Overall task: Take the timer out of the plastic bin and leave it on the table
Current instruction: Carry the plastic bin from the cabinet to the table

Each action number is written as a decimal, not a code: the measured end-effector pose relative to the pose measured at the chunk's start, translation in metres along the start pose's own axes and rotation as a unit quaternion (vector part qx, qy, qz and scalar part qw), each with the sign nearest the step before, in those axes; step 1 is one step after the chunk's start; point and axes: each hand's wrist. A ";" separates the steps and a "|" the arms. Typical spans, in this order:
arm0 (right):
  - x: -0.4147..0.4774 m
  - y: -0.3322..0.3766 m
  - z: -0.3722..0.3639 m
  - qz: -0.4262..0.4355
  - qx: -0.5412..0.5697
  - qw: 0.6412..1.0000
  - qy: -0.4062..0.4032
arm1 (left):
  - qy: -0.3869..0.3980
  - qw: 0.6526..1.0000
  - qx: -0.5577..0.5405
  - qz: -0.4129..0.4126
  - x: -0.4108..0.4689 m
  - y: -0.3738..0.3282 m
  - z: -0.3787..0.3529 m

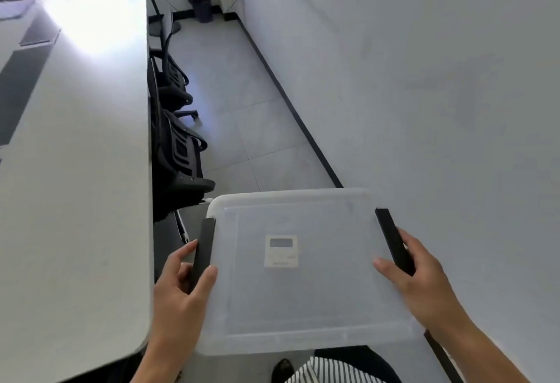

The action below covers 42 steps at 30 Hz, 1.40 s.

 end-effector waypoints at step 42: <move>0.980 0.414 -0.226 0.022 -0.140 0.990 -0.011 | -0.048 0.998 0.021 0.025 1.039 -0.192 -0.014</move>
Point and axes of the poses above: each hand's wrist, its own x-axis towards the middle knuckle, its own z-axis out of the back of the hand, y = z × x, and after that the axes turned 5 degrees about y, right-handed
